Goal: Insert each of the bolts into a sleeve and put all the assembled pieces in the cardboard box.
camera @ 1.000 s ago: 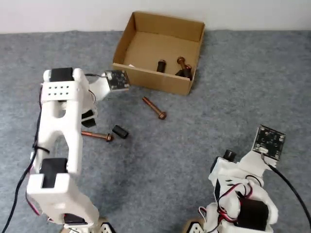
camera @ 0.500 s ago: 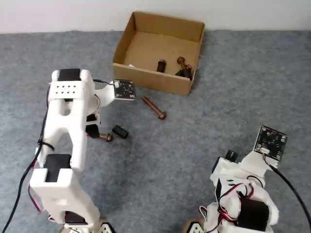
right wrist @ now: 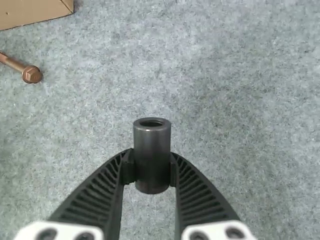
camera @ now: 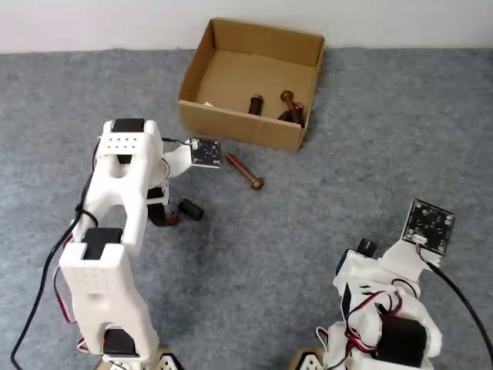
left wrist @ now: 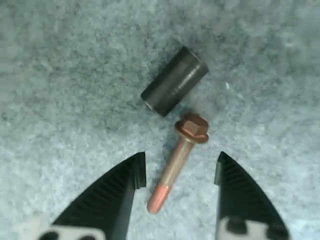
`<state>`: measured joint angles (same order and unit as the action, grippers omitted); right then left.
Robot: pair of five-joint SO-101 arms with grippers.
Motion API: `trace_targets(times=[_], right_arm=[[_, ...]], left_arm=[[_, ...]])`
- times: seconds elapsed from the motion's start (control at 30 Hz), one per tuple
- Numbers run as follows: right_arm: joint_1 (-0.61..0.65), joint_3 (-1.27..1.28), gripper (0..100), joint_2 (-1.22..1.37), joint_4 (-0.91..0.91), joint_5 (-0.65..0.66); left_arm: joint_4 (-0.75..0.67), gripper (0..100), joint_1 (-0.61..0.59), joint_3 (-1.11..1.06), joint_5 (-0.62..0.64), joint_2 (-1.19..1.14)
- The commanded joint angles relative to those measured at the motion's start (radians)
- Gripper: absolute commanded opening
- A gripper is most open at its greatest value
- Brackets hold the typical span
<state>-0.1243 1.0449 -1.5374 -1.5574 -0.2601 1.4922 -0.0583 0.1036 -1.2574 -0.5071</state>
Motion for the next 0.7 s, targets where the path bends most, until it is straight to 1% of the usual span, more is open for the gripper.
trace_targets(times=[0.0, 0.1, 0.2, 0.33, 0.47, 0.67], right_arm=[[-0.012, -0.005, 0.8, 0.007, 0.021, 0.012], [-0.012, -0.005, 0.8, 0.007, 0.021, 0.012], [-0.012, -0.005, 0.8, 0.007, 0.021, 0.015], [-0.012, -0.005, 0.8, 0.007, 0.021, 0.015], [-0.012, -0.005, 0.8, 0.007, 0.021, 0.015], [-0.012, -0.005, 0.8, 0.007, 0.021, 0.015]], left_arm=[[-0.018, 22, 0.0, 0.076, -0.003, -0.04], [-0.017, 22, 0.005, 0.14, 0.038, -0.112], [-0.015, 21, 0.011, 0.191, 0.043, -0.164], [0.032, 10, 0.014, 0.243, 0.043, -0.203], [0.104, 0, 0.046, 0.248, 0.04, -0.213], [0.206, 1, 0.086, 0.252, 0.043, -0.206]])
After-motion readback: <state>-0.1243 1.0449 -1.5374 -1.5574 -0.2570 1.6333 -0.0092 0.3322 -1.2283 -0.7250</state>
